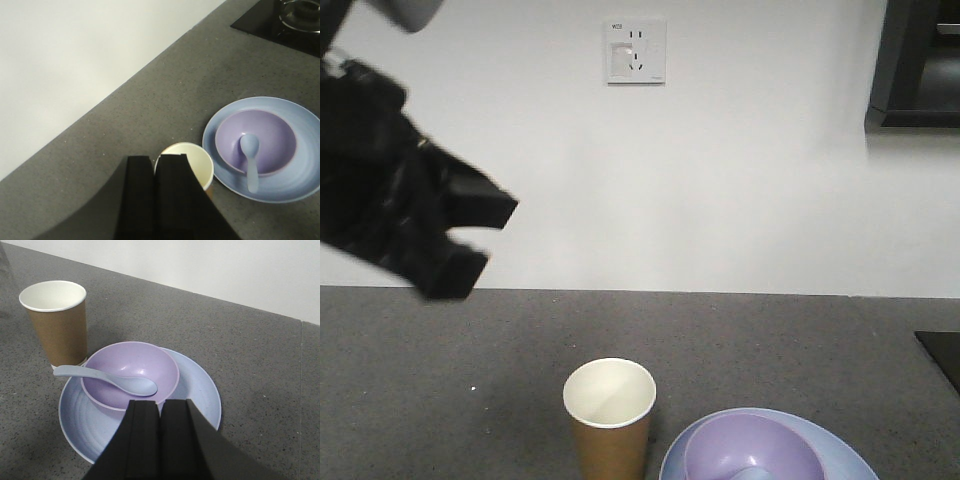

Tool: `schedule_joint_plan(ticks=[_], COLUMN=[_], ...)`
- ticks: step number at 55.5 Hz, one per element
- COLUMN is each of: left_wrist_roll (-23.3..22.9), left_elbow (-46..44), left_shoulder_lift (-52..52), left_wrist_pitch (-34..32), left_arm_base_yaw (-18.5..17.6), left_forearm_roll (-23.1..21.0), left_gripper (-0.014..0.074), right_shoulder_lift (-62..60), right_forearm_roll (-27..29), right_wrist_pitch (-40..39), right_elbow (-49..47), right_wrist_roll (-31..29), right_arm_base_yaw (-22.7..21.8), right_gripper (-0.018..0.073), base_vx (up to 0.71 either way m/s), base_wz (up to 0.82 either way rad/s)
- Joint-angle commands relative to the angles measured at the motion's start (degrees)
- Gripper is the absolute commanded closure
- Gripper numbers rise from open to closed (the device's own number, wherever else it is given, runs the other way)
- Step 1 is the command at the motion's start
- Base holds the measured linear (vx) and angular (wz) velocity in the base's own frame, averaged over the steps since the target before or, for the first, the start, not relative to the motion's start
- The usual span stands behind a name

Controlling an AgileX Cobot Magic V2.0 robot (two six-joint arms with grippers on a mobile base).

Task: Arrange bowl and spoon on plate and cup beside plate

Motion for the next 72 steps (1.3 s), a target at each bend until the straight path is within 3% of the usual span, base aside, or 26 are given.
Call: schedule_joint_plan(ticks=[1,12,21,26,55,62,67,72], left_wrist_roll=[-4.05,-12.14,-18.14,-18.81,-18.87,-18.69,-17.64,-15.13], left_elbow=[13.91,47.0,60.59,62.8,62.74,63.15,65.63,71.11], left_shoulder_lift=[-10.13,-29.72,-39.97,-43.07,-43.72,-43.71,-44.57,-46.99], left_wrist_pitch=[-12.16,-29.4,-37.57,-40.7,-40.71,-41.87,-44.56,-49.41], left_arm_base_yaw=[-0.1,-0.04,-0.04,-0.04,-0.04,-0.04,2.34,9.27], left_forearm_roll=[0.3,0.23,0.3,0.3,-0.59,2.07,4.03,2.39], left_gripper=[0.06,0.06,0.06,0.06,0.06,0.06,0.0597,0.0596], right_shoulder_lift=[0.16,0.16,0.16,0.16,0.16,0.16,0.16,0.16], right_forearm_roll=[0.83,0.89,1.26,1.82,1.81,1.81,1.81,1.87], right_wrist_pitch=[-4.0,-4.35,-3.79,-3.31,-3.24,-3.24,-3.24,-3.3], right_elbow=[-1.66,-1.66,-1.66,-1.66,-1.66,-1.66,-1.66,-1.66], right_wrist_roll=[-0.14,-0.14,-0.14,-0.14,-0.14,-0.14,-0.14,-0.14], right_arm_base_yaw=[0.09,0.09,0.09,0.09,0.09,0.09,0.09,0.09], right_gripper=[0.0568,0.0568,0.0568,0.0568,0.0568,0.0568,0.0568,0.0568], base_vx=[0.0,0.0,0.0,0.0,0.0,0.0,0.0,0.0], base_wz=[0.0,0.0,0.0,0.0,0.0,0.0,0.0,0.0])
